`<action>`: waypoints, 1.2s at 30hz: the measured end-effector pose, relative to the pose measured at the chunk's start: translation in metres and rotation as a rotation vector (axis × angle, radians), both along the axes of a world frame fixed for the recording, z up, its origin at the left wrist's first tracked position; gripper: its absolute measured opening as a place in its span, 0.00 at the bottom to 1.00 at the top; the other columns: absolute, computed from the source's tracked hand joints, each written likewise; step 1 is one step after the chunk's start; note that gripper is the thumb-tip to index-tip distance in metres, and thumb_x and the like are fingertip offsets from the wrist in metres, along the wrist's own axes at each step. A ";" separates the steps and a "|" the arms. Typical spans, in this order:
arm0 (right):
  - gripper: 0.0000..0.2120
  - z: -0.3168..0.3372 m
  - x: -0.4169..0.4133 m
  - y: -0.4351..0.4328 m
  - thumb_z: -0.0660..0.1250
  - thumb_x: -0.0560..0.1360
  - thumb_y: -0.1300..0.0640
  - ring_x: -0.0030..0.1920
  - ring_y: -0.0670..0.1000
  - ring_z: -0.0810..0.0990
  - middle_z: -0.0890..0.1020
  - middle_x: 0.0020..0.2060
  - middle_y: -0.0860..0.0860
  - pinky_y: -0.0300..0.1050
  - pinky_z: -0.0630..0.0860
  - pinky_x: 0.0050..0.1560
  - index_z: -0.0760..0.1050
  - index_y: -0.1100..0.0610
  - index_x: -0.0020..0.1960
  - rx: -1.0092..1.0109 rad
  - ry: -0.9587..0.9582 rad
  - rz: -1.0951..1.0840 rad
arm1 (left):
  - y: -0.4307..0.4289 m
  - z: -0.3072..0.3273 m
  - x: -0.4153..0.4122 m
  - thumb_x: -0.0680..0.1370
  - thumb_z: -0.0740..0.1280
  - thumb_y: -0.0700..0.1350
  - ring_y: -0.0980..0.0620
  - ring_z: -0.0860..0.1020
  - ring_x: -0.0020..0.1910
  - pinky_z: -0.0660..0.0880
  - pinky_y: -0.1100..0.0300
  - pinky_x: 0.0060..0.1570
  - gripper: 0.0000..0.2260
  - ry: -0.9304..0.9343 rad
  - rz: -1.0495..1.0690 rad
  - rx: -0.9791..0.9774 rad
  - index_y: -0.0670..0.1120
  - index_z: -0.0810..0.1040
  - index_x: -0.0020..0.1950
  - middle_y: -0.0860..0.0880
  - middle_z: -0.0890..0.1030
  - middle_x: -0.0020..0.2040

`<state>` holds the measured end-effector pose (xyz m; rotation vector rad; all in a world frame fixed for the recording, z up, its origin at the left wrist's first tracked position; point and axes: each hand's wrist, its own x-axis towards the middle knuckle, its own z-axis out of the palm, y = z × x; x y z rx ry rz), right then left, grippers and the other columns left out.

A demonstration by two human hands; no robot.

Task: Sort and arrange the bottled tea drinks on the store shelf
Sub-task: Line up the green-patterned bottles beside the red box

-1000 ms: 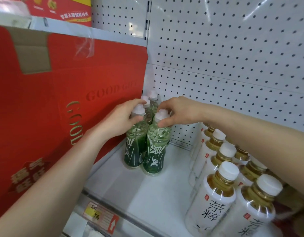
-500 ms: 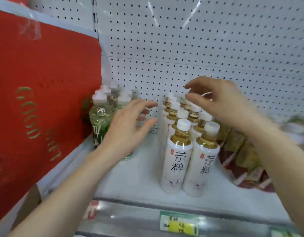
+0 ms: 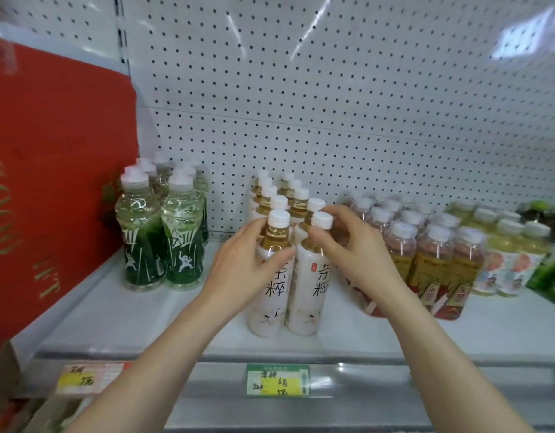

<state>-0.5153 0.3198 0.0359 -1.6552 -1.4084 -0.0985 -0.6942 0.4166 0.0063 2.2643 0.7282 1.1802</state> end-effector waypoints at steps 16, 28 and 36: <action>0.16 0.053 0.044 0.059 0.73 0.76 0.52 0.49 0.55 0.86 0.84 0.53 0.55 0.51 0.84 0.48 0.79 0.56 0.61 -0.429 0.245 0.195 | 0.071 0.041 0.017 0.75 0.72 0.42 0.72 0.79 0.46 0.71 0.80 0.39 0.17 -0.030 -0.105 -0.210 0.67 0.79 0.47 0.67 0.83 0.43; 0.19 0.026 0.016 0.006 0.58 0.76 0.32 0.39 0.38 0.80 0.83 0.38 0.39 0.36 0.73 0.39 0.78 0.45 0.49 -0.120 -0.090 0.078 | 0.006 0.033 -0.007 0.67 0.69 0.66 0.72 0.78 0.47 0.72 0.78 0.42 0.20 -0.094 0.010 -0.095 0.63 0.78 0.57 0.68 0.81 0.46; 0.19 0.012 -0.009 0.006 0.64 0.76 0.38 0.39 0.53 0.82 0.83 0.36 0.48 0.48 0.76 0.42 0.76 0.53 0.53 -0.067 -0.301 -0.138 | 0.005 0.028 -0.007 0.73 0.75 0.45 0.62 0.82 0.51 0.78 0.54 0.59 0.23 -0.027 0.037 -0.035 0.56 0.77 0.66 0.57 0.84 0.50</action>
